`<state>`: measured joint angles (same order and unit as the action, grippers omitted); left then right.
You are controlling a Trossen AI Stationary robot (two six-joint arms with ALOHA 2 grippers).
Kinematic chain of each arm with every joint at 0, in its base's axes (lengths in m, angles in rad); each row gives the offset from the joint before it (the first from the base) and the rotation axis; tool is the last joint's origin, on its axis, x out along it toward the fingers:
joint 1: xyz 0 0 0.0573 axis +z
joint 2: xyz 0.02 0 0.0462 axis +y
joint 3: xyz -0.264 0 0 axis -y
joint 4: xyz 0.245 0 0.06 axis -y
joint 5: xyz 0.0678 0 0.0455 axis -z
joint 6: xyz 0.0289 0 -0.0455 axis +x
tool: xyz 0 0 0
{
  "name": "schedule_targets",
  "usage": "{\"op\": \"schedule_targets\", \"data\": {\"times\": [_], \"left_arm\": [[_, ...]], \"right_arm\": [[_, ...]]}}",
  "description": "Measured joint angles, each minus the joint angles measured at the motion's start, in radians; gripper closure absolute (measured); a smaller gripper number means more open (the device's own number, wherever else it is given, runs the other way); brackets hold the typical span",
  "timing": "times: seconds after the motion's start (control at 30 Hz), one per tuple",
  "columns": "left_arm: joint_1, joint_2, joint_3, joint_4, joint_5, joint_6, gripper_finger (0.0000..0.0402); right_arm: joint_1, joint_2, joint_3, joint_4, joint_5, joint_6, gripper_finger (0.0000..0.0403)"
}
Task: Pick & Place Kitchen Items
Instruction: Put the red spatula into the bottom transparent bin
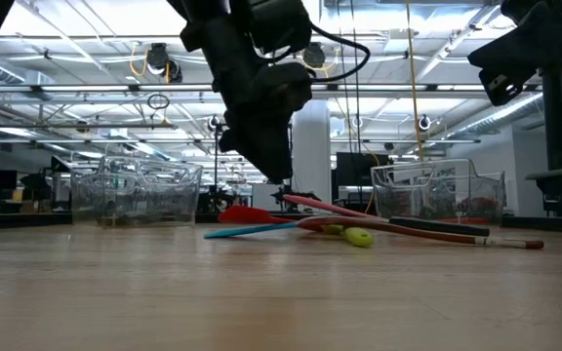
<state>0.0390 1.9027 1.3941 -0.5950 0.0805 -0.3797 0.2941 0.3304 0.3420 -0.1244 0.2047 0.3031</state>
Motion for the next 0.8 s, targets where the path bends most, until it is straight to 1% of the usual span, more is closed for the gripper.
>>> {"op": "schedule_targets", "data": {"times": [0.07, 0.17, 0.47, 0.53, 0.67, 0.8], "left_arm": [[-0.004, 0.002, 0.000, -0.004, -0.033, -0.027, 0.0277], [-0.019, 0.014, 0.001, 0.014, -0.056, -0.066, 0.0277], [-0.103, 0.043, 0.000, 0.003, -0.187, -0.089, 0.0277], [-0.114, 0.044, 0.000, -0.022, -0.228, -0.102, 0.0277], [-0.126, 0.055, 0.001, -0.019, -0.255, -0.132, 0.0277], [-0.138, 0.068, 0.001, -0.034, -0.310, -0.132, 0.0277]], "right_arm": [[0.000, 0.000, 0.000, 0.000, 0.001, 0.000, 0.0403], [0.000, 0.000, 0.000, -0.001, 0.000, 0.000, 0.0403], [0.000, 0.000, 0.000, 0.000, 0.001, 0.000, 0.0403], [0.000, 0.000, 0.000, 0.000, 0.001, 0.000, 0.0403], [0.000, 0.000, 0.000, 0.000, 0.002, -0.001, 0.0403], [0.000, 0.000, 0.000, 0.000, 0.002, -0.001, 0.0403]]}}
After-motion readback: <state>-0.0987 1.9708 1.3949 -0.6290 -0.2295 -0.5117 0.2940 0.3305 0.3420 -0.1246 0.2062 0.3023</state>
